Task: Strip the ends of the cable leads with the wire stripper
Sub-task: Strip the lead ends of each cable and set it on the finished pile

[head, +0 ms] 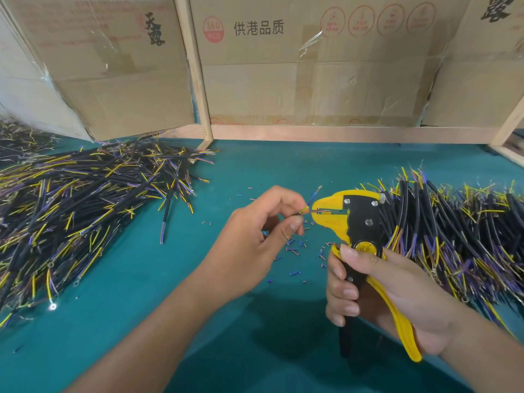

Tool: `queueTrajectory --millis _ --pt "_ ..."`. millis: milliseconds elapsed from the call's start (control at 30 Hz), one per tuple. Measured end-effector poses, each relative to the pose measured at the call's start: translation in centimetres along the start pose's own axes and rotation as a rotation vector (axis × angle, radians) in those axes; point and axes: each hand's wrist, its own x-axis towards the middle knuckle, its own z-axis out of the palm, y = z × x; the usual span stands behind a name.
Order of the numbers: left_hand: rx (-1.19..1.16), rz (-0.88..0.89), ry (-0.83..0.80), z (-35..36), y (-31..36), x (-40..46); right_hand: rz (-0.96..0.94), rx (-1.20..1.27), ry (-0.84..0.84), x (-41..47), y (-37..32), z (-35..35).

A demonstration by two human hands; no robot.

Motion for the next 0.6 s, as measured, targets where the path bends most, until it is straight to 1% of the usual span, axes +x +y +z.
queueTrajectory --millis 400,467,600 --pt "0.047 0.019 0.004 0.10 0.08 -0.14 -0.001 0.002 0.005 -0.33 0.21 0.72" --pt "0.090 0.027 0.003 0.08 0.06 -0.12 -0.001 -0.008 0.033 -0.24 0.27 0.83" --pt "0.249 0.055 0.000 0.21 0.04 -0.24 0.009 -0.062 0.157 -0.13 0.26 0.83"
